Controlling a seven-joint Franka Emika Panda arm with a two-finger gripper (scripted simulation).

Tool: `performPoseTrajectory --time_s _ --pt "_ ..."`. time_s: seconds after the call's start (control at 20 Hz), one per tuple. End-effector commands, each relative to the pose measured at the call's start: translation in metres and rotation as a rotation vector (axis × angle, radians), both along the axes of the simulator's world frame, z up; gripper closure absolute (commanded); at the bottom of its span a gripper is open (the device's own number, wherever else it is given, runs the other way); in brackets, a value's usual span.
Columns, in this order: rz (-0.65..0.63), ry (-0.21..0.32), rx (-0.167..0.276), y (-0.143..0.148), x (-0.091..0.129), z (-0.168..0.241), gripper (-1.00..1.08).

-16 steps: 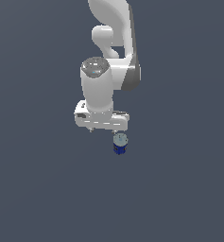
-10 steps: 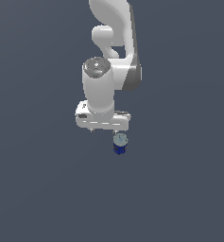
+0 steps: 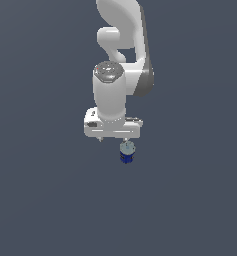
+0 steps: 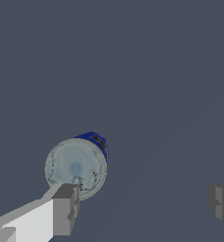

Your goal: Pick up the object and move it to a goal position.

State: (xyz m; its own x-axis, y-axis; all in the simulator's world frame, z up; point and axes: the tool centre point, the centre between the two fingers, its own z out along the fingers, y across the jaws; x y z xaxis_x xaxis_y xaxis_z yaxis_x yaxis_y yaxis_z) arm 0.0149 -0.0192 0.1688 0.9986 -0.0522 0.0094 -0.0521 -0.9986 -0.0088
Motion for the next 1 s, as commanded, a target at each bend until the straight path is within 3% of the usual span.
performPoseTrajectory --time_s 0.0,0.5,0.95 --pt "0.005 0.000 0.000 0.000 0.000 0.000 -0.92" --pt "0.132 0.002 -0.005 0.011 0.000 -0.009 -0.92" --pt "0.386 0.005 -0.010 0.034 -0.002 -0.025 -0.92"
